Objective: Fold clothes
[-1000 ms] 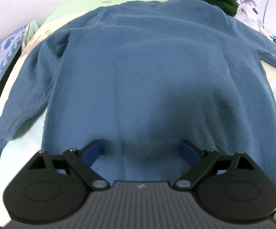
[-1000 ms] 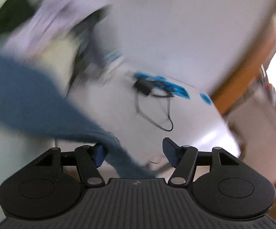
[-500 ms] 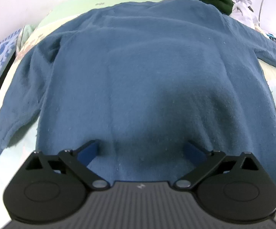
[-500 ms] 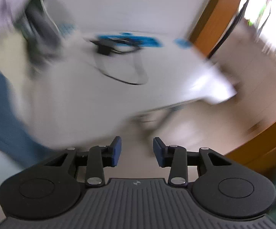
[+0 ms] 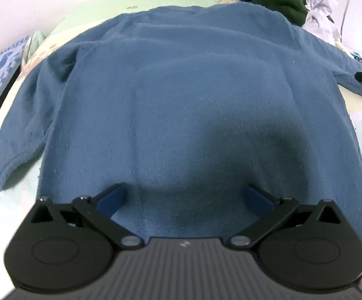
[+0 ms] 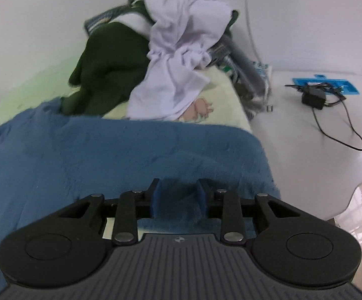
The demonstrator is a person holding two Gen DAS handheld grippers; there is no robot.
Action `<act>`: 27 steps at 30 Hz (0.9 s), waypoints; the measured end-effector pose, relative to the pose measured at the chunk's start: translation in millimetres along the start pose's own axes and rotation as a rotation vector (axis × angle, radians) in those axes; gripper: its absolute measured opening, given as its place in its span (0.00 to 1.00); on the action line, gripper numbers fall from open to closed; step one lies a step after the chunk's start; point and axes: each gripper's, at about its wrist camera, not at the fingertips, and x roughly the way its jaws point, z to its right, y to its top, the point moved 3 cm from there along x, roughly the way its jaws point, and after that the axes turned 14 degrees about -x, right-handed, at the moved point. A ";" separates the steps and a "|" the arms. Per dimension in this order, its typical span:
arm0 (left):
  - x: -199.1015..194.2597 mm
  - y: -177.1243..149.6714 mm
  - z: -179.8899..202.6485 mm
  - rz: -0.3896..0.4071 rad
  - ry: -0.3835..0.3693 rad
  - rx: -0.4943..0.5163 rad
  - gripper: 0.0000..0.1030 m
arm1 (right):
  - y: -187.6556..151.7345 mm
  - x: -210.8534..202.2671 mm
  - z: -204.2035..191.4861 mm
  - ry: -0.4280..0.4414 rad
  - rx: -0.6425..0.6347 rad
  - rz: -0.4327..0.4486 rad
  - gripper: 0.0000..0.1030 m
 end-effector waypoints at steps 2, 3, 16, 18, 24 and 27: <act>-0.6 -1.0 -1.0 0.009 -0.009 0.006 0.99 | 1.3 2.8 -2.8 -0.035 -0.007 -0.018 0.28; -1.0 -1.4 -1.5 0.013 -0.014 0.009 0.99 | 2.0 4.0 -3.7 -0.053 -0.008 -0.029 0.25; -52.1 20.7 -150.8 0.109 0.005 -0.043 0.98 | -29.2 -69.5 -202.1 0.205 -0.223 -0.052 0.22; -50.4 16.9 -178.8 0.078 0.009 -0.068 0.98 | -37.6 -74.2 -229.8 0.226 -0.244 -0.075 0.23; -35.2 13.7 -212.4 -0.003 -0.105 -0.121 0.98 | -58.1 -78.6 -278.9 0.118 -0.343 -0.107 0.26; -26.9 16.8 -212.4 0.016 -0.109 -0.114 0.98 | -62.5 -79.3 -283.1 0.100 -0.300 -0.124 0.27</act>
